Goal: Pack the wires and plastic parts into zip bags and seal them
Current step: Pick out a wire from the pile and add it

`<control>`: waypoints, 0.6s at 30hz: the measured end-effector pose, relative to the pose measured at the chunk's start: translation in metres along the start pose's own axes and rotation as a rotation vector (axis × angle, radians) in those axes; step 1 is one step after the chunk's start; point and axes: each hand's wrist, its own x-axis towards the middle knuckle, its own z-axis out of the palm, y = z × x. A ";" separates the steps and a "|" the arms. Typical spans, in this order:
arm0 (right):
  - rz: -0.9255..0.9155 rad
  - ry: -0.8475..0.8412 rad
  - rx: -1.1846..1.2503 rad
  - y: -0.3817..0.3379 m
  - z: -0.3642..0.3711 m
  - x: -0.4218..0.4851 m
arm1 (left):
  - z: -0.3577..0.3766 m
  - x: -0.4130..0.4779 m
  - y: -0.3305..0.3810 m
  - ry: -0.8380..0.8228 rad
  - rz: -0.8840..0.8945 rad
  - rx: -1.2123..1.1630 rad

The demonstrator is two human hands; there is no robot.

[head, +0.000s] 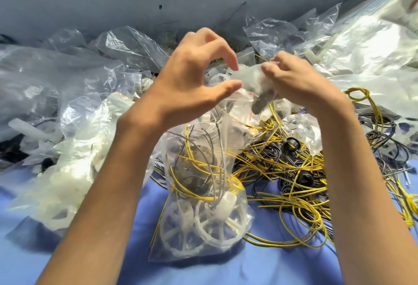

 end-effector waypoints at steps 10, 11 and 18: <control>0.022 0.183 0.283 -0.008 -0.016 0.000 | 0.010 -0.003 -0.005 -0.141 -0.136 -0.004; 0.011 0.167 0.315 -0.010 -0.017 -0.001 | 0.009 -0.003 -0.006 -0.139 -0.141 -0.014; 0.005 0.084 0.525 -0.028 -0.018 -0.011 | 0.009 0.001 0.002 -0.150 -0.160 -0.169</control>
